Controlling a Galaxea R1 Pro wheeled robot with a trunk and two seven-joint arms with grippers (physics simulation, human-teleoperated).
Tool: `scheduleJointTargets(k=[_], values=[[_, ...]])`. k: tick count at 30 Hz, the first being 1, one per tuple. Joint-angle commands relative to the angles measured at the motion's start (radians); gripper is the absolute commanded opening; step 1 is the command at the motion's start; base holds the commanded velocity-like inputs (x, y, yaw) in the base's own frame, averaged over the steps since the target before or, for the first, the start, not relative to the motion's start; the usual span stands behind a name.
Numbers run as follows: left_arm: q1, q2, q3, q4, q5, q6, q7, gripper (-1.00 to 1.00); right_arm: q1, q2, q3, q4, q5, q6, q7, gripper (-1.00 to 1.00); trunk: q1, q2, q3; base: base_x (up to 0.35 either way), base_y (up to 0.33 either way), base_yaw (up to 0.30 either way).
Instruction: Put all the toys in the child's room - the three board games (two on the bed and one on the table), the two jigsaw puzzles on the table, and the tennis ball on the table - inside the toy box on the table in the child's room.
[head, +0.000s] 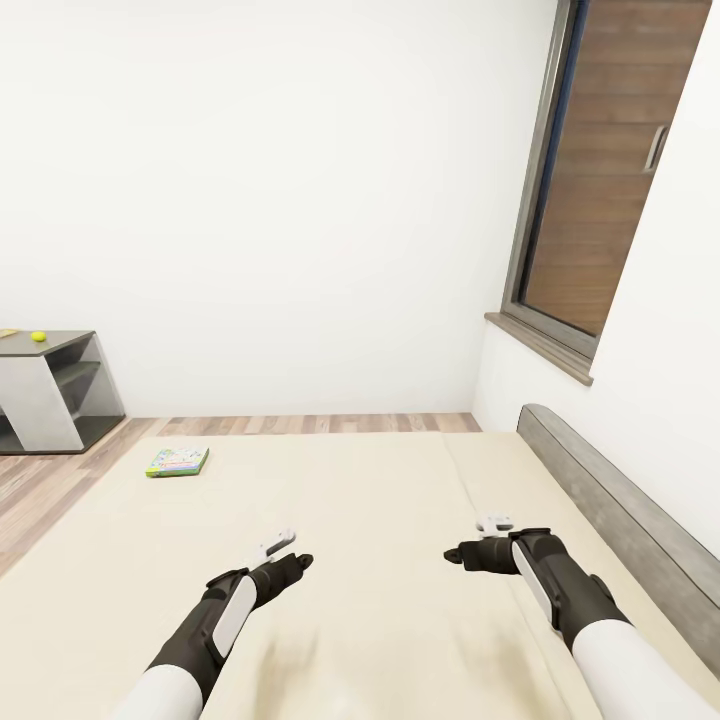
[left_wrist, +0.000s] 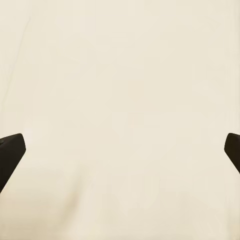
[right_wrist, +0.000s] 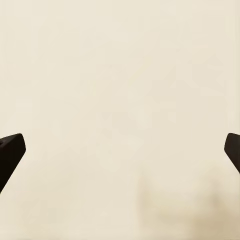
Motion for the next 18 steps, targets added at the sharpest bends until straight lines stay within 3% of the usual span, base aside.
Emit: scheduleJointTargets(k=[1, 18], values=[[0.0, -0.001, 0.006, -0.001, 0.006, 0.007, -0.001, 1.0, -0.001, -0.001, 0.003, -0.001, 0.0, 0.004, 0.002, 1.0, 0.0, -0.001, -0.001, 0.0, 0.0, 0.0], [0.002, 0.0, 0.006, -0.001, 0.006, 0.007, 0.003, 1.0, -0.001, 0.004, 0.007, -0.004, 0.0, 0.006, 0.0, 1.0, 0.0, -0.001, -0.001, 0.0, 0.0, 0.007]])
